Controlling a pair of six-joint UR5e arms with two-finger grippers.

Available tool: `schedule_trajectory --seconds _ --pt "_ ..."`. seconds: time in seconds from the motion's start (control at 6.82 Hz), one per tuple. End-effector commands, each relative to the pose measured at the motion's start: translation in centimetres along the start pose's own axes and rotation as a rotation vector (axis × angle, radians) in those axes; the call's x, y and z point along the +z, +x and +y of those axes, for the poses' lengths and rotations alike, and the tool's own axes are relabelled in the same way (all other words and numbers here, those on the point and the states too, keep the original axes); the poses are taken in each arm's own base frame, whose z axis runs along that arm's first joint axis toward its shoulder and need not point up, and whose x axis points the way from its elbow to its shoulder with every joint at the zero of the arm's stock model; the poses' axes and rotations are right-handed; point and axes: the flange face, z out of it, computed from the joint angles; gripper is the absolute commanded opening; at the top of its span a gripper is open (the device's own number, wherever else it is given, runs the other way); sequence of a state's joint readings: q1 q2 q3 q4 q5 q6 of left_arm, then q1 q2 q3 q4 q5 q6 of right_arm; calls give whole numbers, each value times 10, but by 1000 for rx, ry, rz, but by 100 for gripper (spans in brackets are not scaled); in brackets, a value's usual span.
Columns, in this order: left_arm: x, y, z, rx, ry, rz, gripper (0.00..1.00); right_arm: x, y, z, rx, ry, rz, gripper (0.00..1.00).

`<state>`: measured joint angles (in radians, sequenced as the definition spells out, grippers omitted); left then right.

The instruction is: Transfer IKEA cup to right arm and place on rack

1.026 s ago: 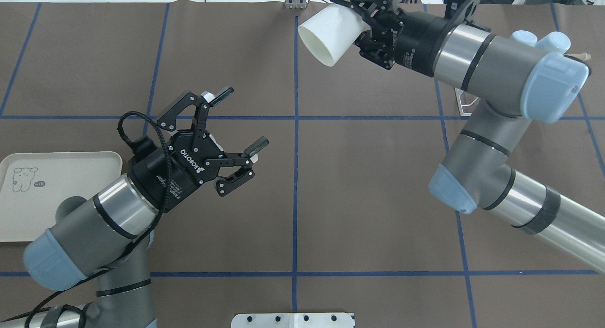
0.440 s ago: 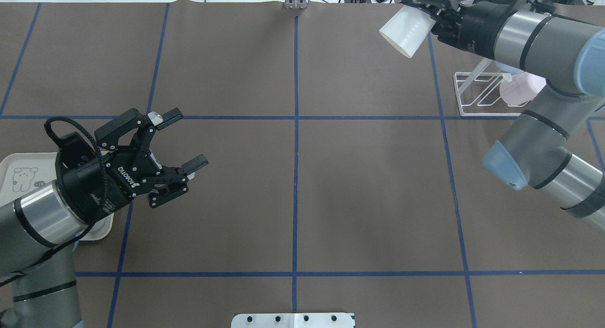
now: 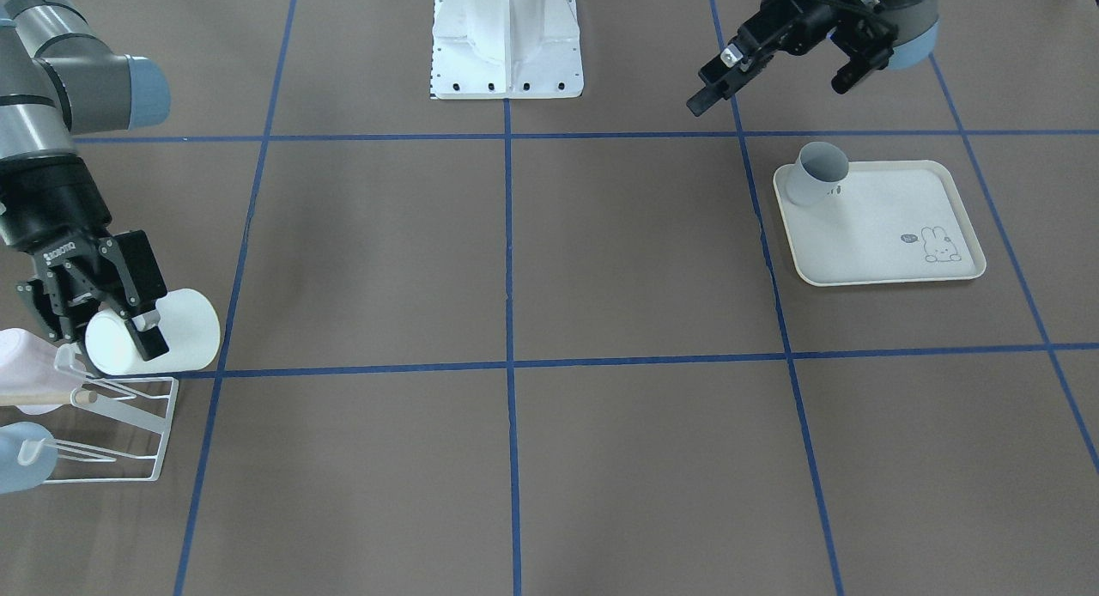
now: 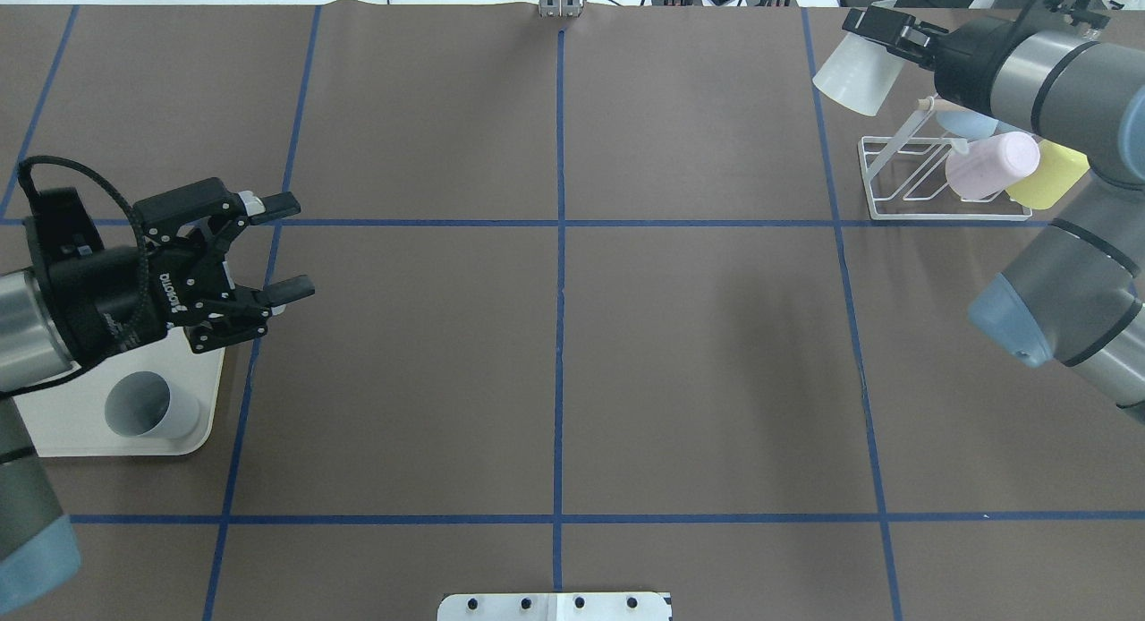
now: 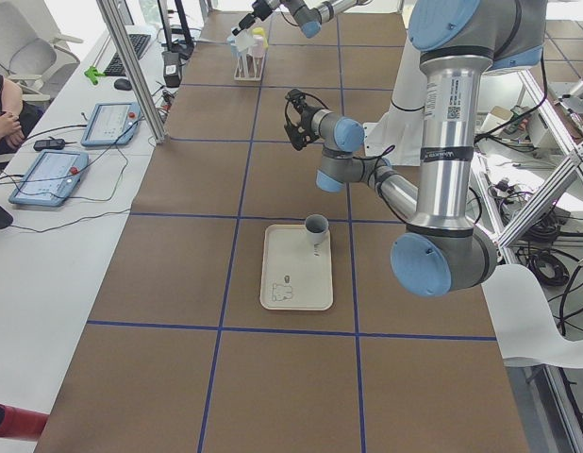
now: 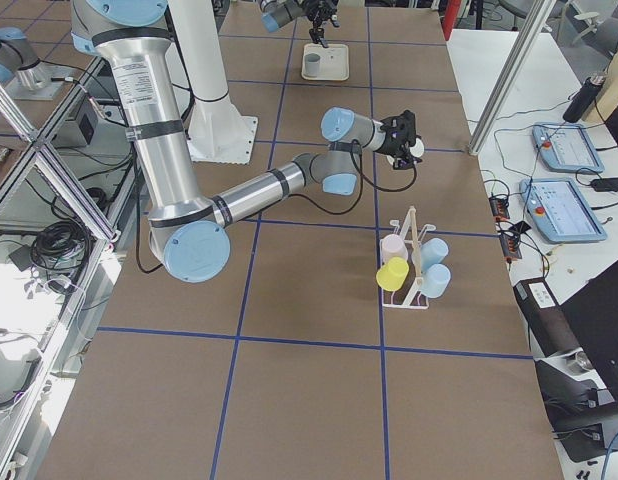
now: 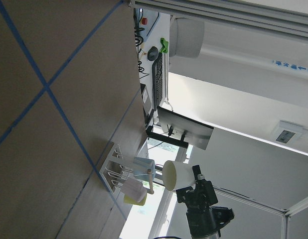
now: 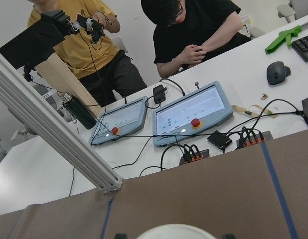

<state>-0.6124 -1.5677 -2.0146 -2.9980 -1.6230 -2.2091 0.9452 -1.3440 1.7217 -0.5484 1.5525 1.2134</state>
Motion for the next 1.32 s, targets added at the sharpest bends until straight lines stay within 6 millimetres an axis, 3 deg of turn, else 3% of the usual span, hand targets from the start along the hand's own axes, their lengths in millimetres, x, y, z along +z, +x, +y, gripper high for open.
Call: schedule_trajectory --seconds 0.0,0.15,0.44,0.73,1.17 --pt "-43 -7 -35 136 49 -112 99 -4 37 -5 -195 117 146 0" --pt "-59 -16 -39 190 59 -148 99 -16 65 -1 -283 146 220 0" --pt "-59 -18 -39 189 52 -156 99 -36 81 2 -312 171 256 0" --pt "-58 -18 -38 189 48 -155 99 -32 83 31 -333 154 270 0" --pt "-57 -13 -35 191 42 -143 99 -33 91 46 -343 131 281 0"
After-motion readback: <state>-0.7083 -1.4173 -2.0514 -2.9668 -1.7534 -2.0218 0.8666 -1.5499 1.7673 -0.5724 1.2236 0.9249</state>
